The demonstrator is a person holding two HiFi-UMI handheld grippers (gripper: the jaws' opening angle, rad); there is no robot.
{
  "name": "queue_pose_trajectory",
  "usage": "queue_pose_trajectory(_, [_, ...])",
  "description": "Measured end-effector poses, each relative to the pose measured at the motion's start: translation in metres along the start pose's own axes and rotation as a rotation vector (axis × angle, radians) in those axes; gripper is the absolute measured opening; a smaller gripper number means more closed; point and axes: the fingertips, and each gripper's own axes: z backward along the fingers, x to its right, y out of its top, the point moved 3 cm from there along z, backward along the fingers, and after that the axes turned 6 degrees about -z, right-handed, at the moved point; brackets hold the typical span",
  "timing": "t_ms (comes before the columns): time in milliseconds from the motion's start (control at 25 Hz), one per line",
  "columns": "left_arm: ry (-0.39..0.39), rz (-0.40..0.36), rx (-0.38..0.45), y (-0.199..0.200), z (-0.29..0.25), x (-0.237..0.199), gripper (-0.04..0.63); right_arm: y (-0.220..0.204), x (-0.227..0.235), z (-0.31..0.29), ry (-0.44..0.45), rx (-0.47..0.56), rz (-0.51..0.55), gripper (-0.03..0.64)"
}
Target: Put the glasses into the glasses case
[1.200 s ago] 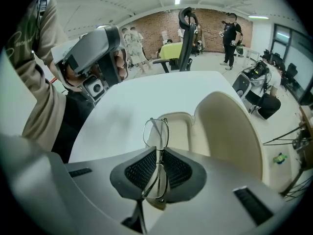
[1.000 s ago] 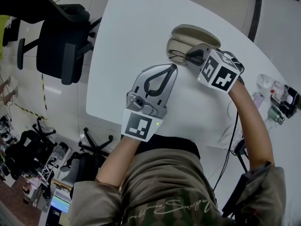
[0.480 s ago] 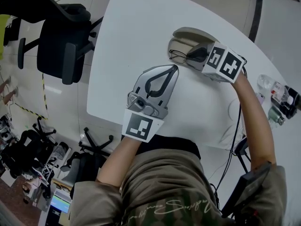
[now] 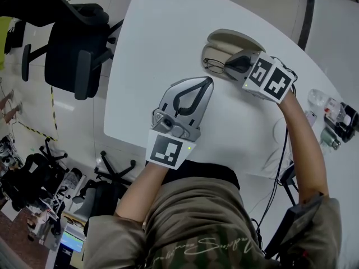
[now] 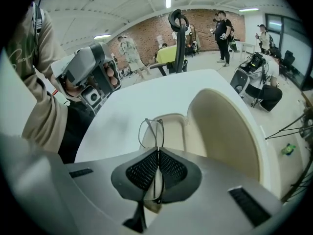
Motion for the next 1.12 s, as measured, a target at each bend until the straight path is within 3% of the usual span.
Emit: queue_pose_trajectory(1120, [-0.005,0.011,-0.004,-0.003,-0.003,0.003,0.005,0.007,0.014,0.008,-0.169,0.002,0.081,0.020])
